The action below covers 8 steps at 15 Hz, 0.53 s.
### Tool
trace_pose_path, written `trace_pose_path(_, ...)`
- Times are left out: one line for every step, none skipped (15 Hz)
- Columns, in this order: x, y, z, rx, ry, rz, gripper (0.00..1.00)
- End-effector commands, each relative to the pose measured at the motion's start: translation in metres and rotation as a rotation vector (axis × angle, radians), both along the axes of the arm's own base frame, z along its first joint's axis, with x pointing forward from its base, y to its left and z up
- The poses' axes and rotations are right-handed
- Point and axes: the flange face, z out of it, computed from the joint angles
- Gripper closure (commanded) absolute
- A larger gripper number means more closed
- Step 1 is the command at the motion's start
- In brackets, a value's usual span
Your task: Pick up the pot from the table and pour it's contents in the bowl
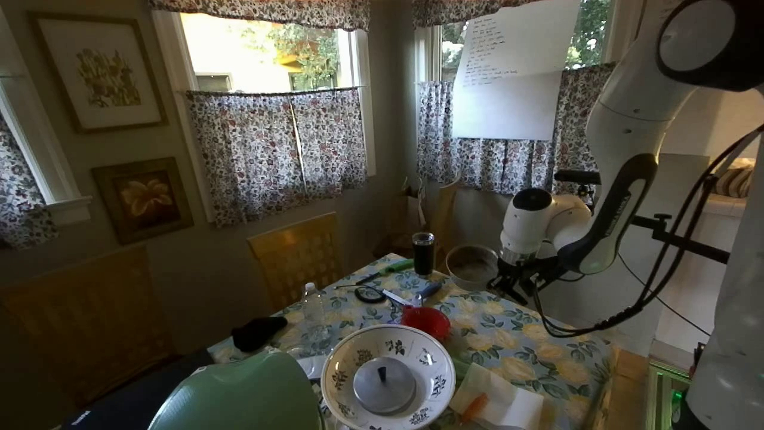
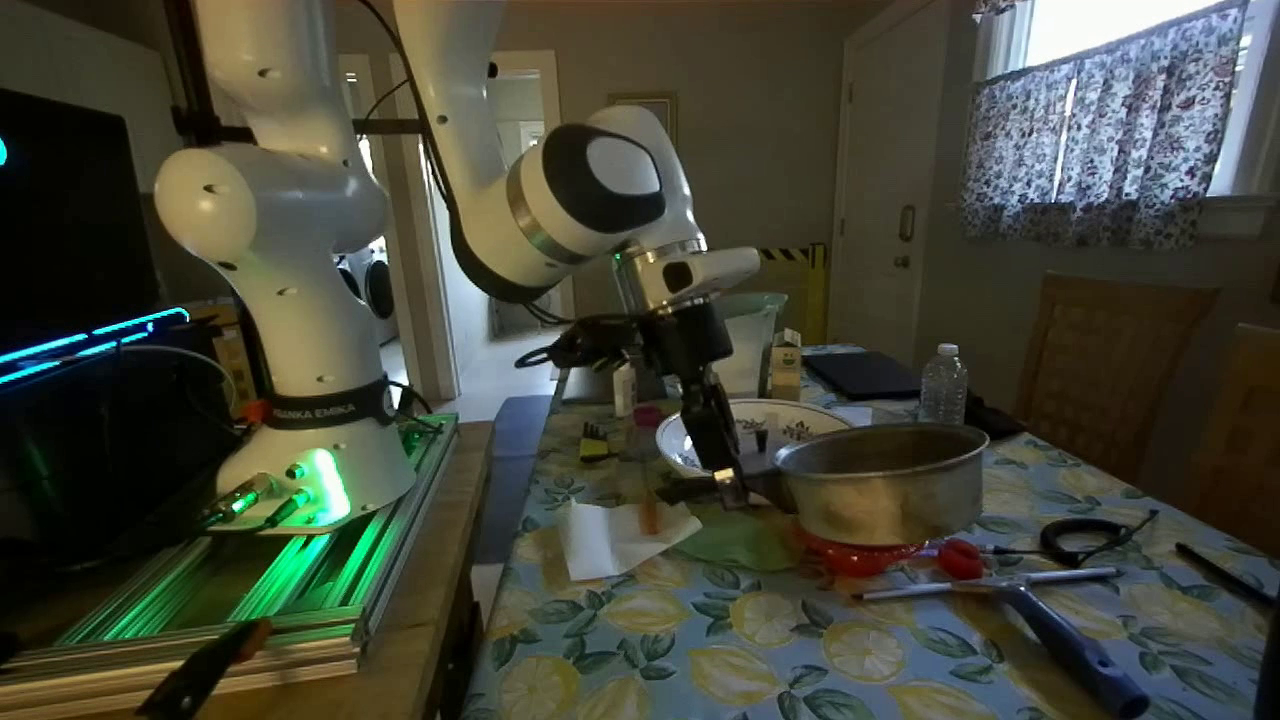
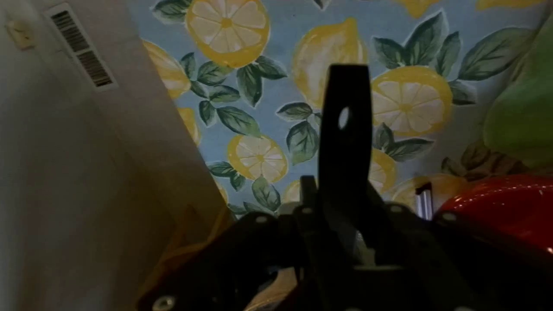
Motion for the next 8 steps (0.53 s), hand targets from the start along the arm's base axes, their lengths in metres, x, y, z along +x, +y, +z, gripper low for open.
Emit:
trace_pose_path(0.008, -0.023, -0.028, 0.105, -0.034, 0.024, 0.94)
trace_pose_path(0.007, -0.028, -0.038, 0.137, -0.038, 0.017, 0.94)
trace_pose_path(0.005, -0.031, -0.050, 0.164, -0.038, 0.014, 0.94)
trace_pose_path(0.002, -0.034, -0.061, 0.190, -0.035, 0.008, 0.94)
trace_pose_path(0.001, -0.037, -0.070, 0.209, -0.034, 0.001, 0.94)
trace_pose_path(0.000, -0.040, -0.079, 0.226, -0.034, 0.002, 0.94)
trace_pose_path(-0.001, -0.043, -0.086, 0.241, -0.034, -0.003, 0.94)
trace_pose_path(-0.003, -0.049, -0.093, 0.241, -0.031, -0.013, 0.94)
